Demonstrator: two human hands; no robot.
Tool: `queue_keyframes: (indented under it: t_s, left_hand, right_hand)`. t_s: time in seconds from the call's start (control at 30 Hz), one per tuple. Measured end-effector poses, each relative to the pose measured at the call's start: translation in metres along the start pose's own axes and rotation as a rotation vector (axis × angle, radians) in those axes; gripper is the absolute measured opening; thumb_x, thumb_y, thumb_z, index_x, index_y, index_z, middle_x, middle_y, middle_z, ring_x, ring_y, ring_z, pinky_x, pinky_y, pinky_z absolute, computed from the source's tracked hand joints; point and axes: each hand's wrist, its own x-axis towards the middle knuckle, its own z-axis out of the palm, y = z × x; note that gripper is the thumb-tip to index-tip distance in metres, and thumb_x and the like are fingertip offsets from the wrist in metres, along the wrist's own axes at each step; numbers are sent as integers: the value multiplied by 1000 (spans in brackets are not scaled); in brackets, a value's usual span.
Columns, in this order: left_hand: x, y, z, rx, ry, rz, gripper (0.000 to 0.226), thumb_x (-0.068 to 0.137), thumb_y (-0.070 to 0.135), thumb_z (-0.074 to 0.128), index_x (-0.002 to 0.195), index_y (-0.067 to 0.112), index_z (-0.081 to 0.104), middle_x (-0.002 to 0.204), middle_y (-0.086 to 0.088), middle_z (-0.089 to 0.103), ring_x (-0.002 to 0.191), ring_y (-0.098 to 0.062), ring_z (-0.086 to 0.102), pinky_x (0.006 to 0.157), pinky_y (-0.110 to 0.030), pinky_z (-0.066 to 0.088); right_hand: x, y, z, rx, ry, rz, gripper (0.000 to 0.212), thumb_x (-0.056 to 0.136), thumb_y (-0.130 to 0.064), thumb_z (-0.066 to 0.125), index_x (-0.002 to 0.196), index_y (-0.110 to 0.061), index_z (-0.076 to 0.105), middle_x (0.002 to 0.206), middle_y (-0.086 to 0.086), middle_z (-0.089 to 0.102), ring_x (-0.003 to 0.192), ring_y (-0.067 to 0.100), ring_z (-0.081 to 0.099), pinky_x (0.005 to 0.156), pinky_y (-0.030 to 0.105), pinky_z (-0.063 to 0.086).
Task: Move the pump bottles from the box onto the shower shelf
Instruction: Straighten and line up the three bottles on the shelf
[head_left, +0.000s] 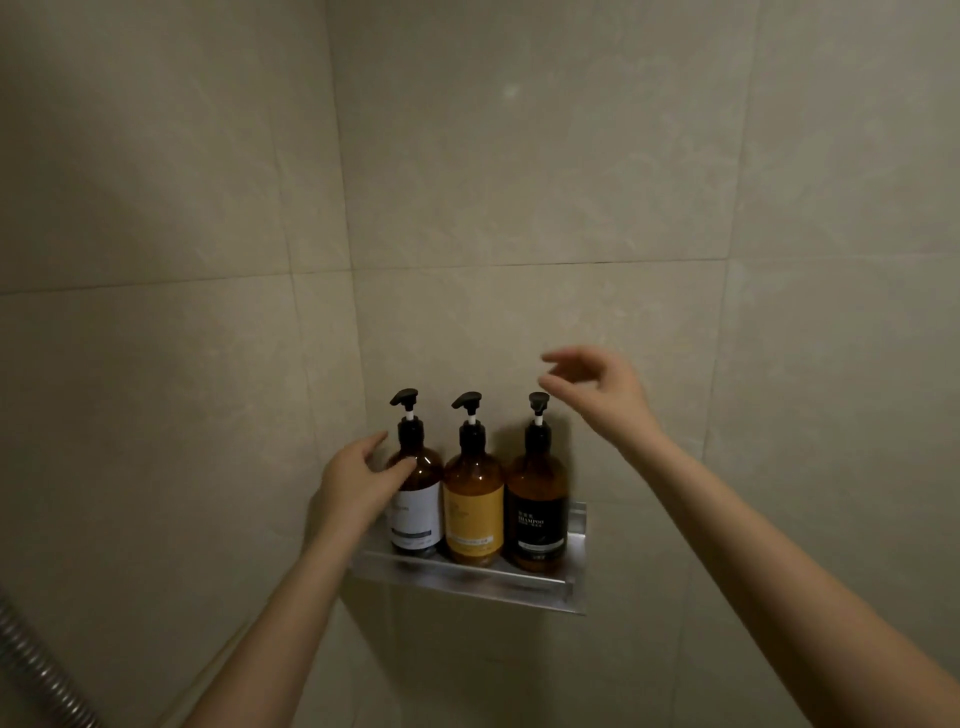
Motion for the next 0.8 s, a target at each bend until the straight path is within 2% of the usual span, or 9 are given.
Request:
queue_keyframes:
  t_s: [0.07, 0.13, 0.23, 0.33, 0.47, 0.53, 0.6, 0.67, 0.8]
  left_hand:
    - [-19, 15, 9, -69, 259, 60, 40, 77, 28, 69, 116, 16, 64, 111, -3, 69, 98, -13, 65, 71, -16, 47]
    - [-34, 31, 23, -127, 345, 110, 28, 78, 26, 68, 105, 17, 68, 94, 1, 72, 82, -8, 67, 61, -8, 41]
    - [-48, 41, 44, -109, 262, 92, 32, 78, 33, 68, 108, 20, 66, 97, 6, 70, 82, -2, 63, 64, -10, 46]
    - [-52, 40, 57, -59, 198, 92, 42, 75, 38, 70, 113, 20, 64, 102, 9, 68, 87, -2, 61, 72, -19, 50]
    - [-56, 43, 63, 18, 138, 186, 24, 72, 37, 73, 94, 28, 69, 84, 19, 64, 77, 1, 60, 66, -16, 49]
    - [-56, 44, 63, 46, 163, 192, 24, 71, 32, 75, 94, 25, 70, 82, 18, 61, 74, 2, 56, 63, -8, 42]
    - [-56, 44, 63, 58, 178, 192, 29, 71, 29, 76, 98, 21, 70, 86, 12, 65, 76, 1, 54, 62, -5, 35]
    - [-56, 44, 63, 66, 173, 195, 34, 72, 29, 76, 103, 18, 69, 92, 6, 68, 80, 1, 54, 68, -9, 38]
    - [-57, 45, 61, 75, 178, 214, 39, 72, 27, 77, 108, 15, 68, 99, 1, 69, 90, -7, 61, 76, -15, 43]
  right_hand:
    - [19, -27, 11, -153, -145, -105, 18, 82, -22, 69, 100, -24, 68, 86, -10, 66, 80, 1, 62, 68, 15, 49]
    - [33, -44, 28, -289, -314, -142, 17, 84, -24, 66, 99, -19, 69, 92, -6, 67, 80, 3, 60, 67, 17, 47]
    - [48, -54, 52, -387, -423, -76, 26, 86, -33, 63, 101, -13, 69, 92, -2, 67, 74, 4, 57, 60, 16, 43]
    - [58, -52, 65, -484, -476, 57, 35, 86, -40, 62, 101, -9, 68, 73, -3, 63, 65, 6, 56, 54, 19, 42]
    - [65, -43, 69, -588, -537, 204, 42, 83, -43, 64, 102, -5, 67, 78, 4, 66, 67, 14, 60, 52, 20, 44]
    - [66, -40, 68, -563, -563, 271, 44, 82, -43, 65, 104, -5, 65, 83, 7, 68, 70, 16, 61, 55, 21, 47]
    - [67, -39, 67, -509, -586, 296, 43, 82, -41, 66, 104, -4, 66, 83, 7, 68, 74, 18, 61, 65, 25, 51]
    - [68, -38, 66, -465, -609, 271, 41, 82, -38, 67, 103, -2, 67, 77, 5, 66, 75, 18, 62, 73, 28, 53]
    - [71, -37, 64, -417, -650, 227, 37, 82, -34, 68, 101, -3, 67, 72, 2, 64, 72, 16, 62, 71, 26, 54]
